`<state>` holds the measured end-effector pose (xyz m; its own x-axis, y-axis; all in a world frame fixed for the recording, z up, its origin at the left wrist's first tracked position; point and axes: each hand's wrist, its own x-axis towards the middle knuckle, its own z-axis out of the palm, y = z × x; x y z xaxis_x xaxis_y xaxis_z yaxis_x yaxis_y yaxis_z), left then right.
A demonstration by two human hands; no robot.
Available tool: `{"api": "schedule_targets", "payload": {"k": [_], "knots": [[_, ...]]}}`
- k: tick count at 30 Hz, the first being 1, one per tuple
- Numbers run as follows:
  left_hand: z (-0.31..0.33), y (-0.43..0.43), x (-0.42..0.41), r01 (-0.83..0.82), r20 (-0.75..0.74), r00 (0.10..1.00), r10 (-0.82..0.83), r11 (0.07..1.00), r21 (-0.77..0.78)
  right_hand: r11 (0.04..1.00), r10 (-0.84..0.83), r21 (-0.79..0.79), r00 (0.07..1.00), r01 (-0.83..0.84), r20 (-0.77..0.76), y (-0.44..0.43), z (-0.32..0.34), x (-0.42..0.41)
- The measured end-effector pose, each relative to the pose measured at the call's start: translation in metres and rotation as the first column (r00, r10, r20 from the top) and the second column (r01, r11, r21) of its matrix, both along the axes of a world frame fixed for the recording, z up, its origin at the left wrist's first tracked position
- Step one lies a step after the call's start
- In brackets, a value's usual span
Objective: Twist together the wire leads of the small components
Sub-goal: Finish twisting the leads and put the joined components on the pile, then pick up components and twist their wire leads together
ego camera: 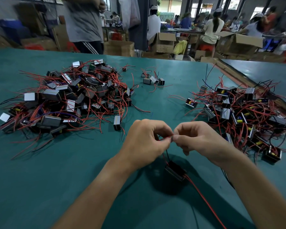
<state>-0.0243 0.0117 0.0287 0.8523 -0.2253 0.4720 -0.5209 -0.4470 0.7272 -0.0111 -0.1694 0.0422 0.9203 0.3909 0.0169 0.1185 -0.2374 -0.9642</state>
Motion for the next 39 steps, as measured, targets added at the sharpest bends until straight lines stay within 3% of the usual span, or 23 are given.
{"api": "schedule_targets", "payload": {"k": [5,20,25,28,31,35,37,39], "knots": [[-0.003,0.003,0.004,0.021,-0.092,0.995,-0.028,0.997,-0.078,0.999,-0.031,-0.014,0.988,0.033,0.154,0.001,-0.003,0.001],[-0.003,0.005,0.005,0.032,-0.116,0.993,-0.036,0.999,-0.031,0.996,-0.031,-0.070,0.960,0.052,0.278,0.000,-0.007,0.004],[0.000,0.001,0.000,-0.041,0.018,0.999,0.041,0.998,0.037,0.995,-0.024,-0.083,0.964,0.047,0.265,-0.002,-0.005,0.004],[0.005,-0.001,0.001,-0.173,0.134,0.976,0.174,0.985,-0.022,0.985,-0.160,-0.006,0.933,0.170,0.323,-0.003,0.000,0.005],[0.008,0.002,0.003,-0.303,0.071,0.944,0.322,0.932,-0.200,0.895,-0.445,0.187,0.804,0.404,0.394,-0.019,0.019,0.010],[0.007,0.007,0.011,-0.377,-0.063,0.925,0.374,0.888,-0.264,0.592,-0.804,0.507,0.499,0.626,0.323,-0.064,0.070,0.023],[0.006,0.007,0.012,-0.370,-0.089,0.929,0.360,0.896,-0.246,0.439,-0.896,0.540,0.395,0.718,0.203,-0.086,0.084,0.030],[0.005,0.006,0.012,-0.357,-0.107,0.934,0.342,0.911,-0.209,0.404,-0.906,0.468,0.416,0.786,0.084,-0.101,0.084,0.033]]}}
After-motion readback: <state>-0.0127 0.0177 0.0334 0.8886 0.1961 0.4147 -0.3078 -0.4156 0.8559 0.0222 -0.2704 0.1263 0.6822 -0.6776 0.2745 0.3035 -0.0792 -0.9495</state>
